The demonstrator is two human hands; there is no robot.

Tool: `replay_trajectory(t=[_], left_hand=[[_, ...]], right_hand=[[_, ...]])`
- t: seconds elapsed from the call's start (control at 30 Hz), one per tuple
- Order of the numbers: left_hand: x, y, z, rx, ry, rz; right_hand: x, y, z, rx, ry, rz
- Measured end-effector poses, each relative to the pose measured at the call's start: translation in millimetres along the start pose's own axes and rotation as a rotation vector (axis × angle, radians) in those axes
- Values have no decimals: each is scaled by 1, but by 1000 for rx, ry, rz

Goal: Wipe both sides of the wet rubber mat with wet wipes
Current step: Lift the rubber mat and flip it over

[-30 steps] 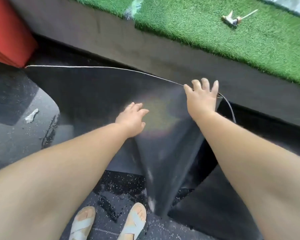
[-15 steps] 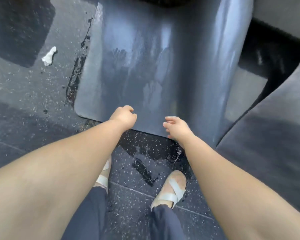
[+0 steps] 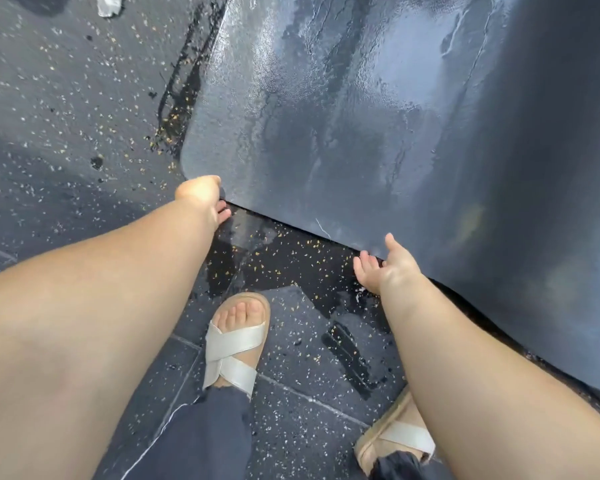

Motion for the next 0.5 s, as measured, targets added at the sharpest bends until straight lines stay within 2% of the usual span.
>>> replay_trajectory(t=[0.1, 0.2, 0.3, 0.37, 0.43, 0.5], left_hand=[[8, 5, -10, -99, 54, 3], [10, 36, -30, -159, 183, 201], [13, 68, -50, -114, 228, 276], [20, 66, -51, -73, 124, 176], [19, 42, -49, -61, 22, -7], [1, 16, -46, 27, -43, -102]], right_hand=[[1, 3, -1, -7, 38, -72], [-5, 20, 10, 65, -3, -75], [-13, 48, 35, -136, -109, -127], [-15, 62, 47, -210, -118, -116], [-18, 67, 50, -261, -93, -67], [-28, 63, 42, -358, -65, -42]])
Point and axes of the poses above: each hand's wrist, its own x-axis towards the middle knuckle, its own z-axis out of the palm, y = z × x, the point moved 9 cm from there along x, towards the middle knuckle, and after that the axes turned 4 degrees about y, right-handed, at the moved point
